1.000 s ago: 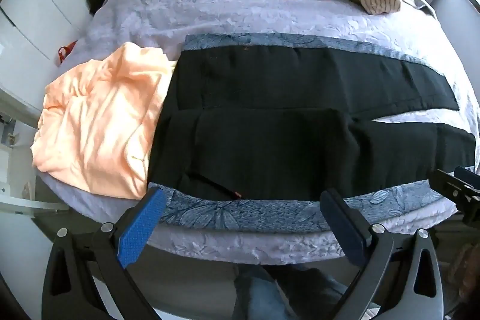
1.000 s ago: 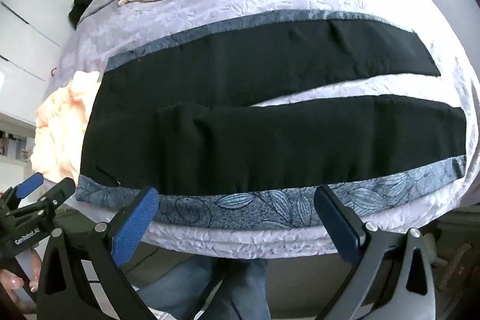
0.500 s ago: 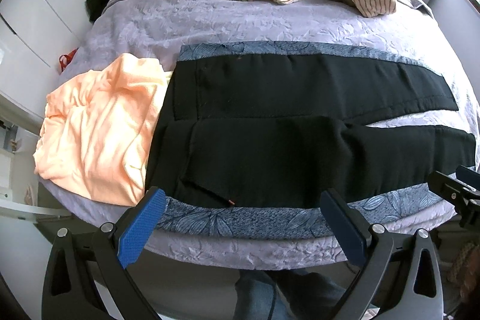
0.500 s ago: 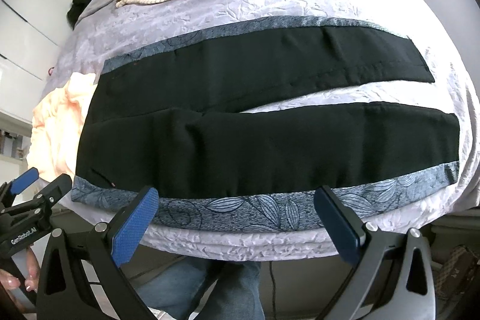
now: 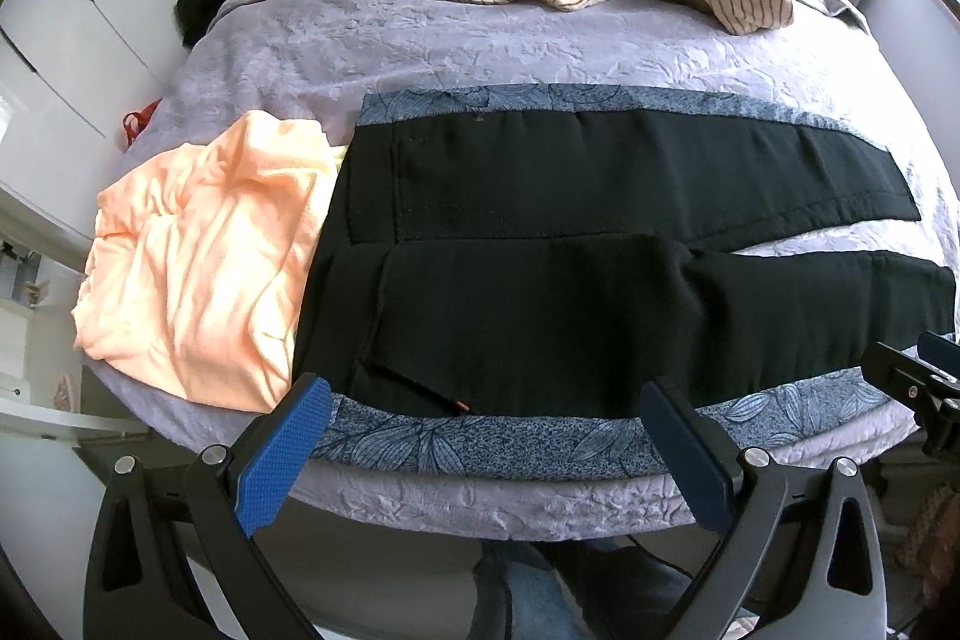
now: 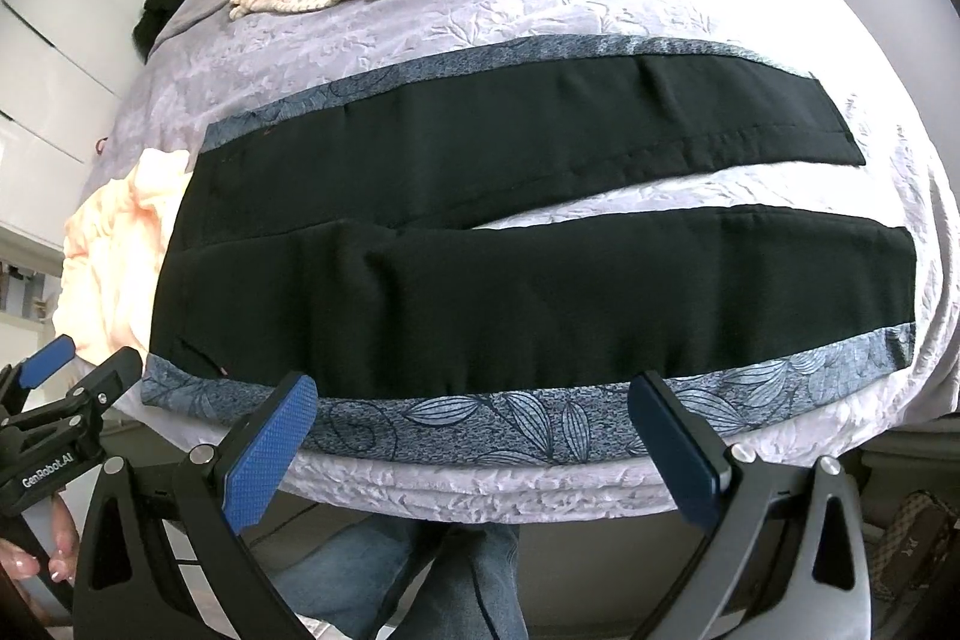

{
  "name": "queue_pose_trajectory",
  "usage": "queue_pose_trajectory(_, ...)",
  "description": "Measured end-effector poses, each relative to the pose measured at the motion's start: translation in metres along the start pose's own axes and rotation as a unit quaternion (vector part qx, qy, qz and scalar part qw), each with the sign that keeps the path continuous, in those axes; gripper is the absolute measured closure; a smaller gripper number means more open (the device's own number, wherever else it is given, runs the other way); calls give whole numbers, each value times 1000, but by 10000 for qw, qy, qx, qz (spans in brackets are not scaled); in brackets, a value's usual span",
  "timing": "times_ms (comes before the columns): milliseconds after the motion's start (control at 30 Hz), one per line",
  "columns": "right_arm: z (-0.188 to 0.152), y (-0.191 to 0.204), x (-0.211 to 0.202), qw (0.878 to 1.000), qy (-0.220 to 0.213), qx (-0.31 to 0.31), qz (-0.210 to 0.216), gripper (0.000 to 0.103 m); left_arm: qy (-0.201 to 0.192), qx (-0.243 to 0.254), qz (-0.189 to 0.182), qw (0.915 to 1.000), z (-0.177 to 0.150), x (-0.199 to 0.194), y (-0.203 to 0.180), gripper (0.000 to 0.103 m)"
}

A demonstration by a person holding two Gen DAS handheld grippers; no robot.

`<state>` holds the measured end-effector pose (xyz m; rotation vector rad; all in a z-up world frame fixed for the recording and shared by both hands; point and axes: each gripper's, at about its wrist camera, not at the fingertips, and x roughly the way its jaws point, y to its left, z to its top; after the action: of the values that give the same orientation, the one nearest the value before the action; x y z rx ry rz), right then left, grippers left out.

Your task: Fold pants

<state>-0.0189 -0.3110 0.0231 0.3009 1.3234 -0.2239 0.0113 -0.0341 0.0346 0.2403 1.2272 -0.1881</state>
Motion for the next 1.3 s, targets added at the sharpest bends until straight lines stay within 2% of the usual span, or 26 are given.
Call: queue_pose_trajectory(1300,-6,-7,4,9999,116,81,2,0,163,-66,126,9998,-6,5,-2,0)
